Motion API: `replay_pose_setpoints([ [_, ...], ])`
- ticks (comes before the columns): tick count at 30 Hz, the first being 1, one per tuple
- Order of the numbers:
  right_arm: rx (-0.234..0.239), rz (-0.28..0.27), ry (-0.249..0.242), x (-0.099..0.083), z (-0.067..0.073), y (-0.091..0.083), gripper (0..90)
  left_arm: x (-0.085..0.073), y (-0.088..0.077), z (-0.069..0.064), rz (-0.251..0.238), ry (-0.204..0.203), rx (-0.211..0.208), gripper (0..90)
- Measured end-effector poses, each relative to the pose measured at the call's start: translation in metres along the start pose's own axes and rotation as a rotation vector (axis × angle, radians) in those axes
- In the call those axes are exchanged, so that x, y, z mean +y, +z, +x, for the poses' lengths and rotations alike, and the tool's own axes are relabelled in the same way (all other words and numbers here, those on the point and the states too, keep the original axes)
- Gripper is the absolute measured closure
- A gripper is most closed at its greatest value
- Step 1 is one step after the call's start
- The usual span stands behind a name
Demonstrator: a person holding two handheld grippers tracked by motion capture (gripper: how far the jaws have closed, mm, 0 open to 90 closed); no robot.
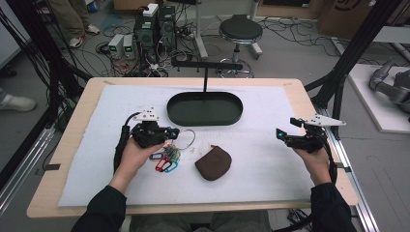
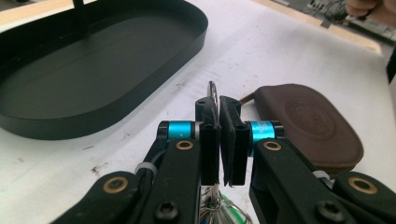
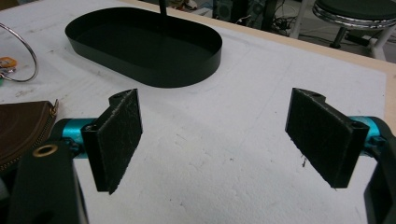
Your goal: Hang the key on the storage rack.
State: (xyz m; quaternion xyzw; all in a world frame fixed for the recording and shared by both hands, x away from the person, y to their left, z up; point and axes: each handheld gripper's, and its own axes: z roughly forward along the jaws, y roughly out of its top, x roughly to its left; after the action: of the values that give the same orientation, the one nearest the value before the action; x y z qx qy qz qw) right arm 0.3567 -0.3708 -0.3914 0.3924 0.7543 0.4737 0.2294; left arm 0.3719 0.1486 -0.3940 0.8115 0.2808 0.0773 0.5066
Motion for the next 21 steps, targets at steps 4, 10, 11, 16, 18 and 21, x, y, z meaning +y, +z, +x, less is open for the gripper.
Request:
replay_pose_setpoints([
  [4, -0.001, 0.000, 0.001, 0.0000, -0.0003, 0.0001, 19.2, -0.0006, 0.0001, -0.0024, 0.020, 0.038, 0.011, 86.3],
  [10, -0.002, 0.002, 0.000, -0.0001, -0.0004, -0.0003, 19.2, -0.0013, 0.0009, -0.0035, 0.049, 0.049, 0.006, 86.0],
  [11, -0.002, 0.002, 0.000, -0.0001, -0.0004, -0.0003, 19.2, -0.0013, 0.0009, -0.0035, 0.049, 0.049, 0.006, 85.9],
  [16, -0.001, -0.001, 0.001, 0.0001, -0.0002, -0.0002, 19.2, -0.0026, 0.0047, -0.0045, 0.088, 0.057, 0.006, 85.7],
  [18, -0.001, -0.001, -0.001, 0.0002, -0.0002, -0.0002, 19.2, -0.0030, 0.0053, -0.0044, 0.094, 0.064, 0.007, 85.9],
  [21, -0.001, 0.000, 0.000, 0.0002, -0.0002, -0.0001, 19.2, -0.0031, 0.0049, -0.0043, 0.093, 0.065, 0.012, 86.4],
])
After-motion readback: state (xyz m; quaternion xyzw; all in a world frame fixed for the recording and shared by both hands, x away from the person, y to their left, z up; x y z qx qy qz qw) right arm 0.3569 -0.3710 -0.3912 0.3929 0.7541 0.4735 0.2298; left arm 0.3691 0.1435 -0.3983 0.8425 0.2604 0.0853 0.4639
